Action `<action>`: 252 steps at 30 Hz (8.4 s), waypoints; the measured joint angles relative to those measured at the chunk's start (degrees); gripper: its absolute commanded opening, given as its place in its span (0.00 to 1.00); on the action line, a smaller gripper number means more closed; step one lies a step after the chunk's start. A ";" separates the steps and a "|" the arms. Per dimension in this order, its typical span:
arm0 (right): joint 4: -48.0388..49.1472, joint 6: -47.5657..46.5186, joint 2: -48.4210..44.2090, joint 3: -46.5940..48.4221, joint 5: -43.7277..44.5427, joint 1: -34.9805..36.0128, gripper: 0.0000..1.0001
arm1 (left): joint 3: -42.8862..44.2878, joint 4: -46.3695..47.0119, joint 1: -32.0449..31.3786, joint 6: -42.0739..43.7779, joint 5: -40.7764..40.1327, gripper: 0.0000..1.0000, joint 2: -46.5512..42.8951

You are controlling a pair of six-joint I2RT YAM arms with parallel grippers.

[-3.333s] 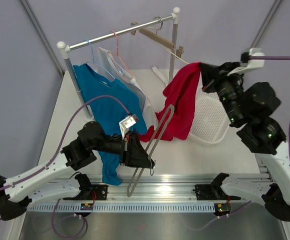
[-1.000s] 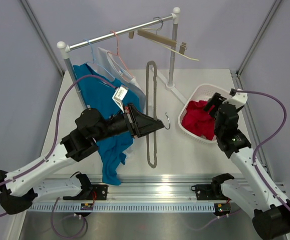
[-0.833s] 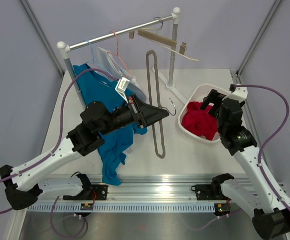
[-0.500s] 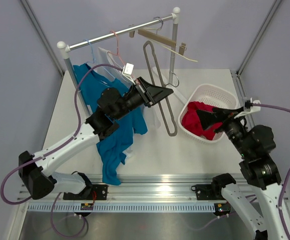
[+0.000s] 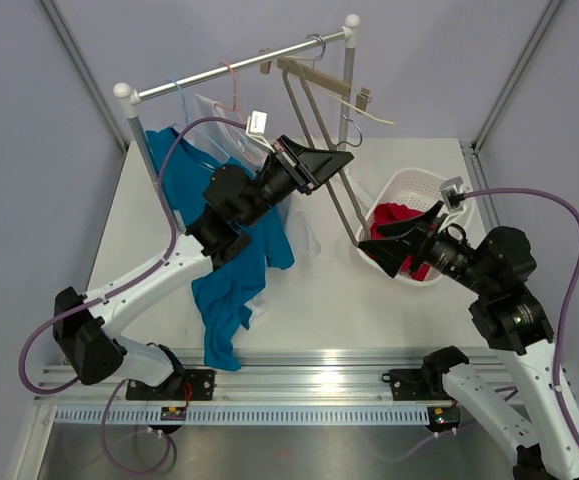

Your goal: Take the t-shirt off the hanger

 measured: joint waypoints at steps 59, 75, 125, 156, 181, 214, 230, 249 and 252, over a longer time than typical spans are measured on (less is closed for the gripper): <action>-31.43 -17.88 58.55 55.56 44.78 24.90 0.00 | -23.15 -60.92 0.48 36.11 -10.54 0.99 -58.23; -28.61 -19.37 70.31 66.90 46.23 18.47 0.00 | -30.80 -61.31 0.48 38.91 -14.69 0.99 -63.60; -14.34 -14.97 64.85 50.47 48.63 18.67 0.84 | -31.19 -60.92 7.72 40.35 -11.56 0.99 -63.67; -8.07 -15.41 63.17 44.57 34.05 24.68 0.14 | -31.21 -60.89 8.55 40.33 -11.56 0.99 -61.07; 3.08 -14.25 40.79 23.91 38.86 26.27 0.00 | -18.75 -42.99 8.61 26.88 4.17 0.98 -41.51; -2.05 -6.16 8.46 -4.50 49.86 38.01 0.13 | -0.15 -27.28 -1.55 14.51 -2.86 0.00 -2.99; -2.82 1.14 1.22 -12.07 37.99 40.65 0.76 | -9.88 -20.94 -2.16 12.63 -3.43 0.00 -21.18; -8.90 12.48 -0.68 -16.26 46.14 60.19 0.00 | 8.41 -24.35 5.88 20.48 -4.46 0.00 -13.29; -10.16 14.88 -2.49 -16.59 51.04 64.41 0.00 | 10.45 -25.77 7.93 20.59 -2.27 0.00 -13.11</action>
